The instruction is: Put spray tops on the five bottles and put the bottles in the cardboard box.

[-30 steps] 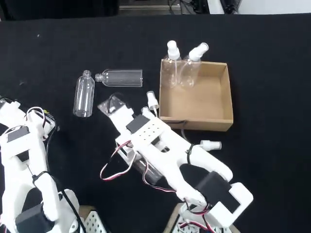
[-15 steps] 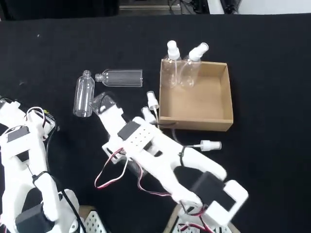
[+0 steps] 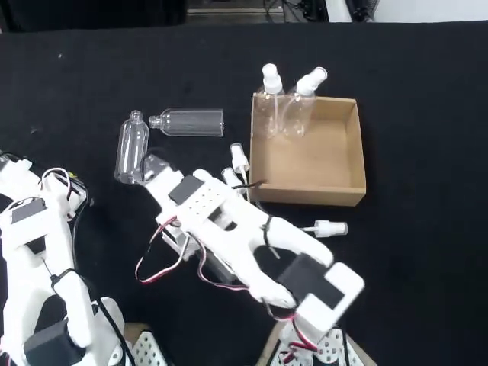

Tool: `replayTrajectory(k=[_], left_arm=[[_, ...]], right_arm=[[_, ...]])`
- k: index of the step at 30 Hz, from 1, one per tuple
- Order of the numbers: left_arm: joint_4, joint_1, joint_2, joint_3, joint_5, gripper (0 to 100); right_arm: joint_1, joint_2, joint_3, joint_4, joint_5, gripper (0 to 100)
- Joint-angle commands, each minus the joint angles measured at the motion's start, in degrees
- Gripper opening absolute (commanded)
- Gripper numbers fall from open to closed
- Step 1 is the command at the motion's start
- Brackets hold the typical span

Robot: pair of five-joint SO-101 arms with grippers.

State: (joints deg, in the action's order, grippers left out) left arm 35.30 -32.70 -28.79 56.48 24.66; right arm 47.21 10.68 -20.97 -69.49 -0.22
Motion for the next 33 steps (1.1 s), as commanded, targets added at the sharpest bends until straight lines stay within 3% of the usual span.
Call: replayTrajectory(k=[1, 4, 9, 16, 24, 26, 29, 33], left_arm=[[-0.9, -0.6, -0.6, -0.8, 0.2, 19], [-0.9, -0.6, -0.6, -0.8, 0.2, 19], [-0.9, -0.6, -0.6, -0.8, 0.2, 19], [-0.9, -0.6, -0.6, -0.9, 0.2, 19], [-0.9, 0.0, -0.6, -0.8, 0.2, 19], [-0.8, 0.4, -0.6, -0.7, 0.2, 19], [-0.5, 0.8, -0.6, -0.7, 0.1, 19], [-0.4, 1.1, -0.6, -0.9, -0.9, 19]], right_arm=[[-1.4, 1.7, 3.4, -0.5, 1.1, 23.7], [-1.1, 1.3, 3.3, 0.1, 0.9, 22.0], [-1.4, -4.7, 3.2, -0.6, 1.1, 0.5], [-7.8, -24.0, 3.7, -11.6, 1.3, 1.1], [-29.5, -50.9, 3.8, -19.5, 1.6, 1.1], [-36.7, -56.3, 3.6, -20.2, 4.6, 1.2], [-48.4, -61.8, 1.5, -19.3, 9.8, 1.5], [-63.4, -64.0, -6.1, -12.8, 11.3, 1.5]])
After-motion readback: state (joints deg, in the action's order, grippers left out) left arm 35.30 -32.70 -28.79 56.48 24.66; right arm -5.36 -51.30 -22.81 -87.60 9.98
